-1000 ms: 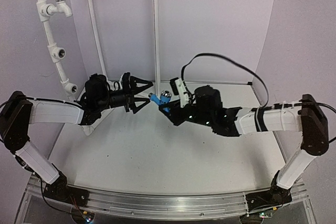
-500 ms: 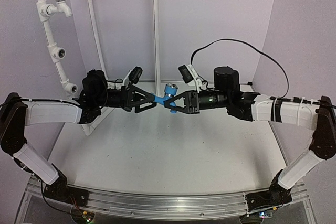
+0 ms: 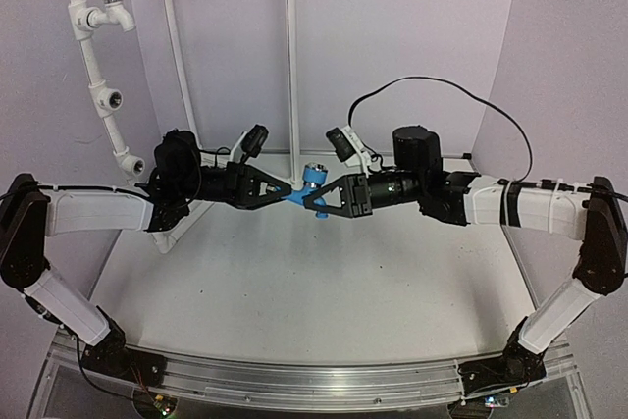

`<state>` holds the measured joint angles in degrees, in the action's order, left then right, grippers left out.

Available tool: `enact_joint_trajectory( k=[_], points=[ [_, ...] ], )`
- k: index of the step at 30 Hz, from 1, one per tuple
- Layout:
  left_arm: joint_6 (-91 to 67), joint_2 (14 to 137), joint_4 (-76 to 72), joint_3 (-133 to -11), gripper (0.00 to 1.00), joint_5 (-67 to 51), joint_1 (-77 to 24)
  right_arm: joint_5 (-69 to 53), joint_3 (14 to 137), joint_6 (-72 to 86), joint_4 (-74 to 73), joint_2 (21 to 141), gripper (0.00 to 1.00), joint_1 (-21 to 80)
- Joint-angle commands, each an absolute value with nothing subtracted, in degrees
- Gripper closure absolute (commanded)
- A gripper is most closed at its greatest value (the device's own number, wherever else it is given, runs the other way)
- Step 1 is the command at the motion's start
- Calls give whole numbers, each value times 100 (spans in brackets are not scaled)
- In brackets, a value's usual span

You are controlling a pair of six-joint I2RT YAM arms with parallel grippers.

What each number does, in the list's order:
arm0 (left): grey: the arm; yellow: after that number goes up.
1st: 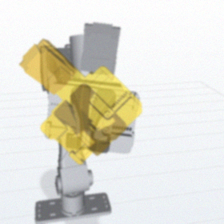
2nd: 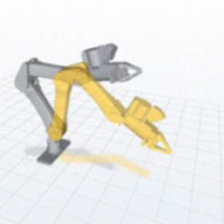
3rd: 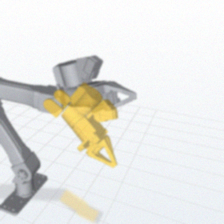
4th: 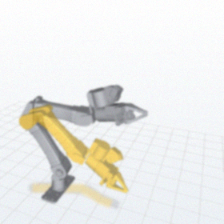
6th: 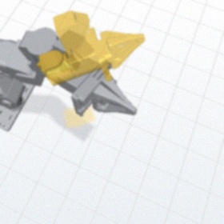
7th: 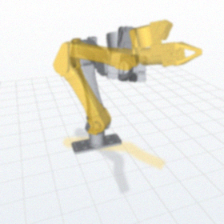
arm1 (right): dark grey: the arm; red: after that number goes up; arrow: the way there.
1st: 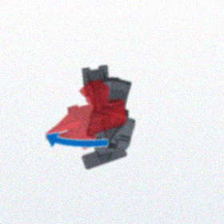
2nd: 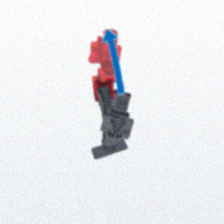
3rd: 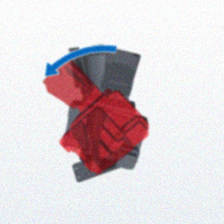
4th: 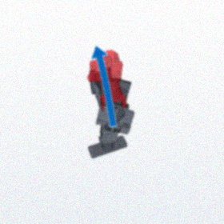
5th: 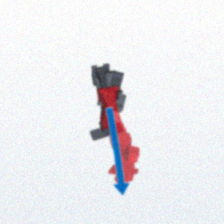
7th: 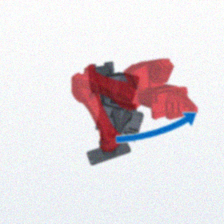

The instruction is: Install the water faucets

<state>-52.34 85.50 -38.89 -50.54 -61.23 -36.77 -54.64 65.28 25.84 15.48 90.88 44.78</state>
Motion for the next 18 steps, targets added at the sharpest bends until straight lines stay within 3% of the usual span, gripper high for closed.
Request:
enact_joint_trajectory(
  k=[1, 5, 7, 11, 18],
  points=[
    [-5024, 8151, -4078, -5188, 100, -5959, -3684, -4879, 6729, 2779, 1728, 9088, 76, 4465],
    [-4862, 7935, -4020, -5029, 100, -5443, -3683, -4021, 6485, 2988, 2059, 8946, 34, 4474],
    [-4847, 7865, -4015, -4955, 100, -5178, -3683, -3892, 6335, 3119, 2374, 8935, 27, 4474],
    [-4885, 7782, -4016, -4868, 100, -4822, -3683, -3981, 5978, 3397, 3523, 8984, 29, 4493],
    [-4982, 7768, -4012, -4831, 100, -4633, -3683, -4159, 5975, 3627, 4789, 9397, 49, 4585]
  ],
)
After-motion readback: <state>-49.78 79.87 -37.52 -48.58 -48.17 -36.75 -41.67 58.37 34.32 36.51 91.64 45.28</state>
